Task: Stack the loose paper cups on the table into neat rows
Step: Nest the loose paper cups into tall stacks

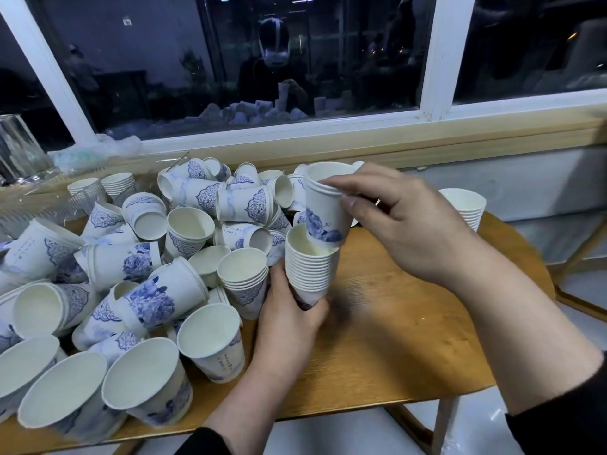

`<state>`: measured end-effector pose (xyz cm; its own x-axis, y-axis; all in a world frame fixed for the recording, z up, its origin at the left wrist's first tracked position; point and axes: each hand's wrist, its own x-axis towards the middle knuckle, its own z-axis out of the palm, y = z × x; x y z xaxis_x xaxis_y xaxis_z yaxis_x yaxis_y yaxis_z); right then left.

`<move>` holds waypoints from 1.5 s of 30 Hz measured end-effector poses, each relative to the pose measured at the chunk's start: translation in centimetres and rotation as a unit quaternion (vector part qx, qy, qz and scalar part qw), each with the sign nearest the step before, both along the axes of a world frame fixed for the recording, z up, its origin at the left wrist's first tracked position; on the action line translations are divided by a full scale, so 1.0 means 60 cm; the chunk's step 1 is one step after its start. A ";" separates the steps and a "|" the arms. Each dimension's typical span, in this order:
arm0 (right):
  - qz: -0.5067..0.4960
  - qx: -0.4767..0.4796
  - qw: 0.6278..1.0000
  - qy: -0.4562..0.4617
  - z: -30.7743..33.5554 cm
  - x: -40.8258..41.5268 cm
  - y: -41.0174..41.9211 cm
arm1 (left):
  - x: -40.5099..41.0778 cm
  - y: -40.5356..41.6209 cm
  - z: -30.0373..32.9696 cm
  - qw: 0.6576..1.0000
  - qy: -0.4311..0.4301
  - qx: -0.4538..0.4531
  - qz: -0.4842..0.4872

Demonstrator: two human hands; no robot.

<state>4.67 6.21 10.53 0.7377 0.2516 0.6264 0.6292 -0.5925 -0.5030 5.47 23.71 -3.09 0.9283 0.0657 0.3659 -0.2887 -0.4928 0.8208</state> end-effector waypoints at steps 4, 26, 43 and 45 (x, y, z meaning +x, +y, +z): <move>-0.006 -0.007 1.000 -0.014 -0.002 -0.015 0.005 | -0.004 -0.002 0.003 1.000 0.002 0.006 0.001; -0.331 0.265 0.906 0.005 -0.173 0.005 -0.201 | 0.022 -0.080 0.006 0.995 0.066 -0.021 -0.075; -0.273 0.231 0.920 0.159 -0.220 0.058 -0.272 | 0.132 -0.278 0.008 0.987 0.059 -0.047 -0.140; -0.264 0.225 0.924 0.163 -0.223 0.059 -0.276 | 0.136 -0.289 0.005 0.986 0.061 -0.046 -0.146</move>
<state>8.21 -10.37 -2.82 0.8507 -0.4290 0.3036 0.0845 -0.4586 -0.8846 13.64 6.37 -2.77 0.9493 -0.1830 0.2556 -0.3038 -0.3255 0.8954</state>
